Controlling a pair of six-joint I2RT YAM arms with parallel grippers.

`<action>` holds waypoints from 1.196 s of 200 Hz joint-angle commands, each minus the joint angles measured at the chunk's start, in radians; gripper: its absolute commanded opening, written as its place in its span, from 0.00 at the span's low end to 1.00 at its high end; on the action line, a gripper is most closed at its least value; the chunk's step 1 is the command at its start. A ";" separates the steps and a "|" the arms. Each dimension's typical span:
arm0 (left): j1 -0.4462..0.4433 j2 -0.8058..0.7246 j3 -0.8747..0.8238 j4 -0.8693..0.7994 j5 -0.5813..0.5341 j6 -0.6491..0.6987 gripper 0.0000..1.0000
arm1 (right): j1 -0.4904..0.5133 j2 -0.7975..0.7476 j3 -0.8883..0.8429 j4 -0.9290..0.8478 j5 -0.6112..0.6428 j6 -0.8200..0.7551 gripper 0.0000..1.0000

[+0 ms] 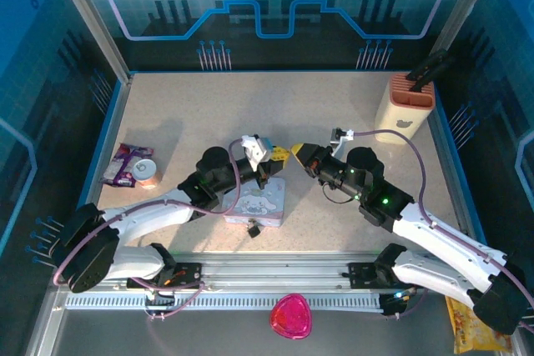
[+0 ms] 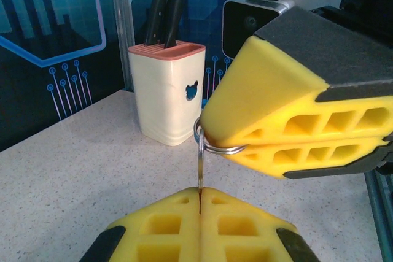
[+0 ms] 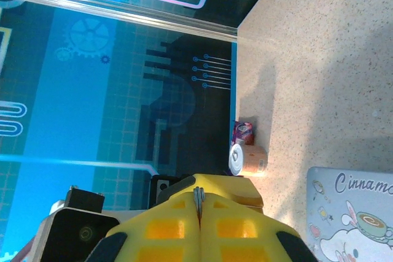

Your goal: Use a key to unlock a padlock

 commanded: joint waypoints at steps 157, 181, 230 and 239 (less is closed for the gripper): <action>0.218 0.070 0.651 -1.384 0.269 -0.337 0.00 | 0.000 0.015 -0.315 0.513 -0.094 -1.730 0.63; 0.218 0.072 0.658 -1.407 0.302 -0.347 0.00 | 0.031 0.074 -0.364 0.717 -0.116 -1.801 0.62; 0.216 0.069 0.643 -1.417 0.317 -0.348 0.00 | 0.128 0.233 -0.328 0.916 -0.002 -1.933 0.58; 0.217 0.069 0.642 -1.418 0.317 -0.348 0.00 | 0.137 0.266 -0.322 0.967 0.018 -1.940 0.56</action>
